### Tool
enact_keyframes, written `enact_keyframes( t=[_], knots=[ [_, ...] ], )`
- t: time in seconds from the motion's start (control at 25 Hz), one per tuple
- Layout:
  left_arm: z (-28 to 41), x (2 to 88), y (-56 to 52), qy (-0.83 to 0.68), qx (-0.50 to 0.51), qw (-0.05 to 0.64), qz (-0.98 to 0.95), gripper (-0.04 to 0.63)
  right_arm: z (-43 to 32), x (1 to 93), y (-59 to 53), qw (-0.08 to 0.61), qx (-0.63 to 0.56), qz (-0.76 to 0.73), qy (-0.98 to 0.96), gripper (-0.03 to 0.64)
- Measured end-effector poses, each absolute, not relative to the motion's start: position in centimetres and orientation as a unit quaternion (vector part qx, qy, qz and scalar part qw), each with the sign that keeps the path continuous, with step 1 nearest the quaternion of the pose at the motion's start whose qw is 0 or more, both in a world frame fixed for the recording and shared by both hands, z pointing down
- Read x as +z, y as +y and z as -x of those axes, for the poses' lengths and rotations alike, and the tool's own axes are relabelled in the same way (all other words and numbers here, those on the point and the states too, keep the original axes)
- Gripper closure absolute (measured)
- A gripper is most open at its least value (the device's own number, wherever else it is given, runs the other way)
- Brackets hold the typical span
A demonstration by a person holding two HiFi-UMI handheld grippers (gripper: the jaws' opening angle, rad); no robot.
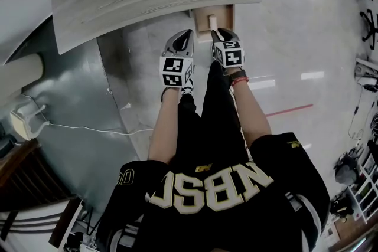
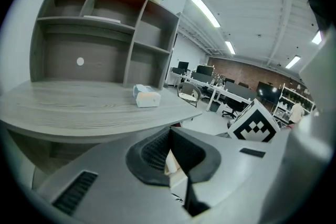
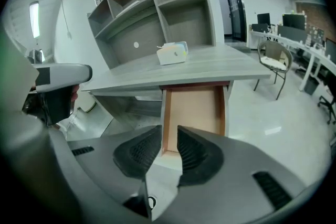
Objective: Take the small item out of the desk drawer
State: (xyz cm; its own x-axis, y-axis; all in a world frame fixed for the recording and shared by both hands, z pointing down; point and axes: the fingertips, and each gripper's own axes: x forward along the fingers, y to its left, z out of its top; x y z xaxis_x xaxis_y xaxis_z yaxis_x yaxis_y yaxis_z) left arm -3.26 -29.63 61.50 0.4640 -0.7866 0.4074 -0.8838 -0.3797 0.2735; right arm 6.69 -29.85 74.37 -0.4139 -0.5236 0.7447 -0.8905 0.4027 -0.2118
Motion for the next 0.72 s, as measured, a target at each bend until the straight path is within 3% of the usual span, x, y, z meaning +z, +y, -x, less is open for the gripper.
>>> enact_keyframes(
  t=[0.72],
  knots=[
    [3.3,67.5,-30.8,-0.511,0.123,0.257,-0.811,0.581,-7.3,83.2,-32.2,0.328,0.344,-0.444,-0.760,0.464]
  ],
)
